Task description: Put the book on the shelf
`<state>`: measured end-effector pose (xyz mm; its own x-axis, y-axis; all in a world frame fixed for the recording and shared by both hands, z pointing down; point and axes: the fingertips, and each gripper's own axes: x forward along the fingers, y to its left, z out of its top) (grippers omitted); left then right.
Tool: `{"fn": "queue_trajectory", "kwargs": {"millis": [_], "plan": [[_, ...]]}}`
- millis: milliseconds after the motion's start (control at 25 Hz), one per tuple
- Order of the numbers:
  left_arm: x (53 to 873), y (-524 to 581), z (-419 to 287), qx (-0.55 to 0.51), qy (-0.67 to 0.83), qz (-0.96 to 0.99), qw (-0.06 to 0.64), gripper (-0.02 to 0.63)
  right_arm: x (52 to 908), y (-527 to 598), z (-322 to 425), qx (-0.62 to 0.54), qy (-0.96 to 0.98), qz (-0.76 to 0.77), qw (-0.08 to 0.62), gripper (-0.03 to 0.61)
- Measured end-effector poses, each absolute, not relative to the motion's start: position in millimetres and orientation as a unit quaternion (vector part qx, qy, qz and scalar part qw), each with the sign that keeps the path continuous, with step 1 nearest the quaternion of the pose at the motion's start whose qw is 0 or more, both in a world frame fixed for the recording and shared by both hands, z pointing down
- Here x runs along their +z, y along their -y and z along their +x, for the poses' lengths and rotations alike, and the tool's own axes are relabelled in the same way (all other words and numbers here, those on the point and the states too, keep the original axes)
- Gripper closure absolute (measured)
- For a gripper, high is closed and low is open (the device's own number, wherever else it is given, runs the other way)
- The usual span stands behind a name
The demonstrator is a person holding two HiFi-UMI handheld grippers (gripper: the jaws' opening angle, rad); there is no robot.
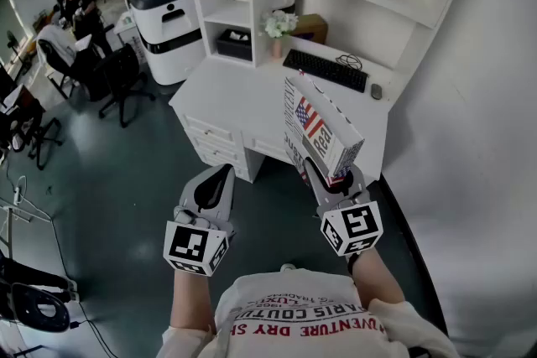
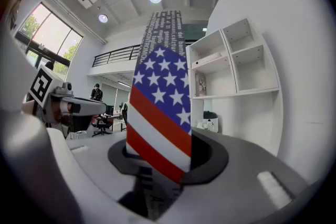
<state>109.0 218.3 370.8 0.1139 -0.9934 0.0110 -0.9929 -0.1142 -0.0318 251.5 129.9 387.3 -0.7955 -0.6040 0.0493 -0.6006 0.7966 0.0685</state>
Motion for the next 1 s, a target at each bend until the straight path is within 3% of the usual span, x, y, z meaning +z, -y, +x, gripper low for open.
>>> {"fn": "queue_trajectory", "kwargs": {"millis": [480,1000], "plan": [[370.1,-222.2,102.5,-0.017,-0.656,-0.755,0.002,0.609,392.0,-133.8,245.0,-0.037,0.936,0.346,0.058,0.420],[411.1,-202.7,36.9,-0.031,-0.672,-0.739,-0.027,0.609,430.0,-102.8,175.7,-0.012,0.942,0.329,0.061,0.420]]}}
